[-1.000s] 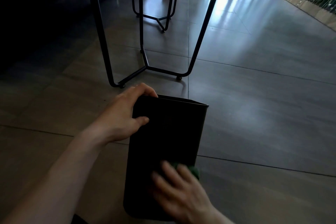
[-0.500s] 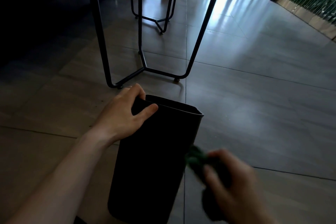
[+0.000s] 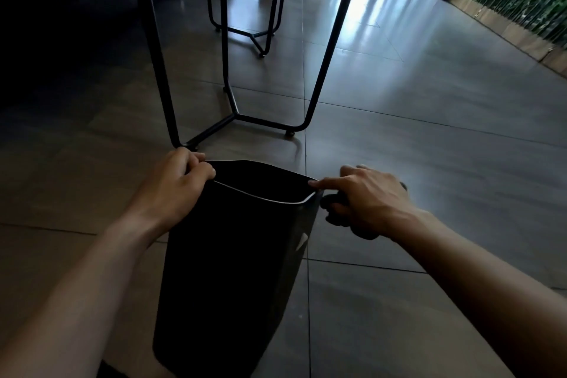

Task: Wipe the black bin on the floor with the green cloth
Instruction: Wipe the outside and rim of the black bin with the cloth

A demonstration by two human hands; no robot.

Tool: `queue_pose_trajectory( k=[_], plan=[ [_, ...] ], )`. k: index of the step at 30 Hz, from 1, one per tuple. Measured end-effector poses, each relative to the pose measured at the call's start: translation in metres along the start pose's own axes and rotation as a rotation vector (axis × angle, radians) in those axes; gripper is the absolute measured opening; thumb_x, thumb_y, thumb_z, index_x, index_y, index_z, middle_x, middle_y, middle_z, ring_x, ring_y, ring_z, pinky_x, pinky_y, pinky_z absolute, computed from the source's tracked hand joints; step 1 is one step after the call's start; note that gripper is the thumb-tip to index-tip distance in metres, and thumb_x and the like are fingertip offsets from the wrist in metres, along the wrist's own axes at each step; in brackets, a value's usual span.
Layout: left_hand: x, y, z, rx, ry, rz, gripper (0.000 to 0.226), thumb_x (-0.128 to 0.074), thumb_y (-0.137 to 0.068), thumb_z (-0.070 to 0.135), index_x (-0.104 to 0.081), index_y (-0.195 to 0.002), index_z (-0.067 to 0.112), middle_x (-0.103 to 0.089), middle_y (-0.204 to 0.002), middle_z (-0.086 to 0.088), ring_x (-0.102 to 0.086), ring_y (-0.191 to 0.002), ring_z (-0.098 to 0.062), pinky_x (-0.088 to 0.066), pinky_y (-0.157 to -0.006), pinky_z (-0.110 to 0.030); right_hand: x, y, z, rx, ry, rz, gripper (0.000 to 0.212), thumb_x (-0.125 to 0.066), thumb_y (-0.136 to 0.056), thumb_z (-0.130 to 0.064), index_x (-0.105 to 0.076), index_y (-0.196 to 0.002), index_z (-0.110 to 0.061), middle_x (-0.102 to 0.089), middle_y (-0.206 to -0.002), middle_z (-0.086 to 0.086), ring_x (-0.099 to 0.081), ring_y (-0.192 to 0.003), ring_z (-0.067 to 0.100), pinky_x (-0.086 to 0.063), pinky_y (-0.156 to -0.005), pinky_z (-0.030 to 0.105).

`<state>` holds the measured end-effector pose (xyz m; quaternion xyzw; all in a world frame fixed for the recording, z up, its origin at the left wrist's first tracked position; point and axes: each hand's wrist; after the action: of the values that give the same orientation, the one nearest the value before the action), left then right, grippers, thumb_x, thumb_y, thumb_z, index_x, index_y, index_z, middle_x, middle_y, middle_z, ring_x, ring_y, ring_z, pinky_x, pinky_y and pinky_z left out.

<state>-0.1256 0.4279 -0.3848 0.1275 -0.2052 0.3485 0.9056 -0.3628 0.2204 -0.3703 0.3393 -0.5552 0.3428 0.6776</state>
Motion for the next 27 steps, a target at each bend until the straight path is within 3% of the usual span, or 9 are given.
queue_pose_trajectory(
  k=[4, 7, 9, 12, 15, 18, 21, 24, 27],
  plan=[
    [0.005, 0.001, -0.003, 0.055, 0.030, 0.004, 0.031, -0.047, -0.064, 0.052, -0.056, -0.080, 0.027, -0.061, -0.127, 0.015, -0.056, -0.111, -0.011, -0.043, -0.098, -0.046, 0.000, -0.006, -0.010, 0.077, -0.053, 0.007, 0.028, -0.046, -0.105, -0.050, -0.054, -0.132, -0.052, -0.042, -0.091, -0.010, -0.042, -0.088, 0.014, -0.030, -0.060, 0.029],
    [0.007, -0.001, -0.007, 0.066, 0.055, 0.038, 0.033, -0.043, -0.062, 0.053, -0.058, -0.085, 0.035, -0.061, -0.127, 0.017, -0.055, -0.116, -0.010, -0.043, -0.105, -0.047, 0.004, 0.004, -0.008, 0.159, -0.095, -0.018, 0.025, -0.045, -0.105, -0.052, -0.056, -0.127, -0.049, -0.044, -0.095, -0.012, -0.047, -0.091, 0.013, -0.037, -0.065, 0.029],
    [0.007, -0.003, -0.011, 0.066, 0.071, 0.056, 0.026, -0.046, -0.067, 0.049, -0.059, -0.089, 0.041, -0.062, -0.123, 0.016, -0.056, -0.118, -0.014, -0.043, -0.108, -0.050, 0.009, 0.014, -0.011, 0.201, -0.128, -0.009, 0.026, -0.042, -0.102, -0.057, -0.057, -0.121, -0.049, -0.042, -0.093, -0.015, -0.048, -0.092, 0.011, -0.033, -0.060, 0.026],
    [0.004, -0.003, -0.008, 0.069, 0.113, 0.060, 0.026, -0.049, -0.071, 0.060, -0.060, -0.088, 0.043, -0.064, -0.104, 0.011, -0.061, -0.104, -0.017, -0.051, -0.092, -0.047, 0.018, 0.030, -0.020, 0.209, -0.136, 0.043, 0.032, -0.033, -0.096, -0.065, -0.057, -0.112, -0.049, -0.039, -0.087, -0.017, -0.040, -0.085, 0.006, -0.020, -0.053, 0.022],
    [-0.009, -0.003, -0.006, 0.064, 0.109, -0.014, 0.035, -0.050, -0.082, 0.068, -0.060, -0.096, 0.038, -0.064, -0.106, 0.011, -0.062, -0.103, -0.015, -0.046, -0.077, -0.036, 0.030, 0.035, -0.022, 0.170, -0.102, 0.063, 0.035, -0.032, -0.095, -0.066, -0.058, -0.111, -0.049, -0.041, -0.089, -0.018, -0.049, -0.091, 0.009, -0.019, -0.052, 0.024],
    [-0.020, -0.001, -0.005, -0.036, -0.085, -0.022, 0.039, -0.047, -0.089, 0.071, -0.059, -0.106, 0.037, -0.058, -0.121, 0.009, -0.057, -0.113, -0.012, -0.044, -0.084, -0.033, 0.037, 0.032, -0.020, 0.135, -0.080, 0.047, 0.031, -0.040, -0.099, -0.064, -0.061, -0.112, -0.046, -0.042, -0.092, -0.018, -0.056, -0.101, 0.013, -0.029, -0.059, 0.029],
    [-0.028, 0.009, 0.008, -0.287, -0.208, -0.069, 0.047, -0.046, -0.083, 0.076, -0.054, -0.120, 0.047, -0.049, -0.133, 0.018, -0.049, -0.123, -0.002, -0.042, -0.097, -0.030, 0.038, 0.024, -0.021, 0.098, -0.078, 0.042, 0.029, -0.044, -0.102, -0.061, -0.064, -0.113, -0.044, -0.044, -0.093, -0.017, -0.057, -0.100, 0.016, -0.035, -0.067, 0.032],
    [-0.037, 0.021, 0.015, -0.475, -0.359, -0.235, 0.050, -0.055, -0.087, 0.062, -0.048, -0.135, 0.052, -0.049, -0.145, 0.025, -0.039, -0.141, -0.001, -0.032, -0.119, -0.040, 0.035, 0.015, -0.029, 0.060, -0.058, 0.089, 0.029, -0.044, -0.102, -0.059, -0.064, -0.117, -0.043, -0.044, -0.092, -0.013, -0.050, -0.091, 0.015, -0.032, -0.066, 0.032],
    [-0.039, 0.023, 0.013, -0.468, -0.555, -0.241, 0.043, -0.058, -0.094, 0.047, -0.049, -0.136, 0.057, -0.052, -0.145, 0.029, -0.032, -0.148, -0.003, -0.023, -0.124, -0.045, 0.026, 0.013, -0.035, 0.043, -0.061, 0.164, 0.030, -0.044, -0.102, -0.059, -0.064, -0.119, -0.043, -0.051, -0.097, -0.010, -0.052, -0.095, 0.016, -0.031, -0.065, 0.032]
  ],
)
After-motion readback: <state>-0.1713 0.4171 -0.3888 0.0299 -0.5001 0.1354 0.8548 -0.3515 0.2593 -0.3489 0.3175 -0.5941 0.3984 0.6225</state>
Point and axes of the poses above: each hand's wrist, its own y-axis away from the middle knuckle, its own x-axis out of the back of the hand, z = x × y
